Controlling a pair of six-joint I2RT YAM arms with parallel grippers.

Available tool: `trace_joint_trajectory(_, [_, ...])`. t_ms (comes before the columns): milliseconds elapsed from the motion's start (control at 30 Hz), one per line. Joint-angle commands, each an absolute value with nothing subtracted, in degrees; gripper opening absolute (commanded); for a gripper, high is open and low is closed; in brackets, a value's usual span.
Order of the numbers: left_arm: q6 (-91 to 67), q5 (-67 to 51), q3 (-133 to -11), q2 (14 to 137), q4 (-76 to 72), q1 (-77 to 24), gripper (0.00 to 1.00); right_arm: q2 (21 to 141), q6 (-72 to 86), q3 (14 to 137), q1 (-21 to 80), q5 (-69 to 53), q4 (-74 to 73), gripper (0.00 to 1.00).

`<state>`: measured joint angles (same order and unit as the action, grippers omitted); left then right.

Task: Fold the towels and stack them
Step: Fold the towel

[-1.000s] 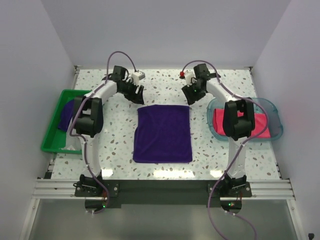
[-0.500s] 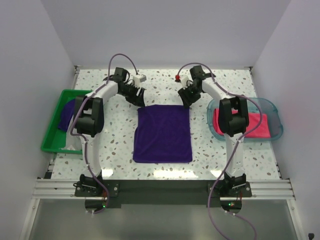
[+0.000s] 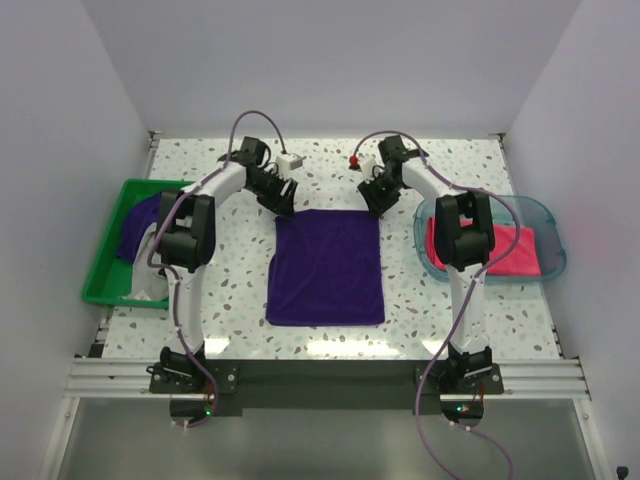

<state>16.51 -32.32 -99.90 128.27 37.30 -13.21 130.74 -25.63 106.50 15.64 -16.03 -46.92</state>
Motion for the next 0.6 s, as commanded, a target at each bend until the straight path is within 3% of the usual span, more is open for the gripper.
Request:
trace_joint_trajectory(0, [19.16, -29.1, -102.48, 129.55, 40.07, -13.97, 0.63, 132.01, -26.81, 105.47, 16.08, -15.82, -49.31, 0.31])
trace_joint_trajectory(133, [19.51, -28.21, -103.97, 130.87, 41.75, -14.33, 0.61, 132.27, -26.98, 105.12, 16.35, -15.29, -49.31, 0.21])
trace_joint_trajectory(567, [20.57, -23.38, -100.46, 131.66, 44.82, -17.14, 0.5, 132.36, -27.6, 104.06, 17.4, -14.15, -49.57, 0.17])
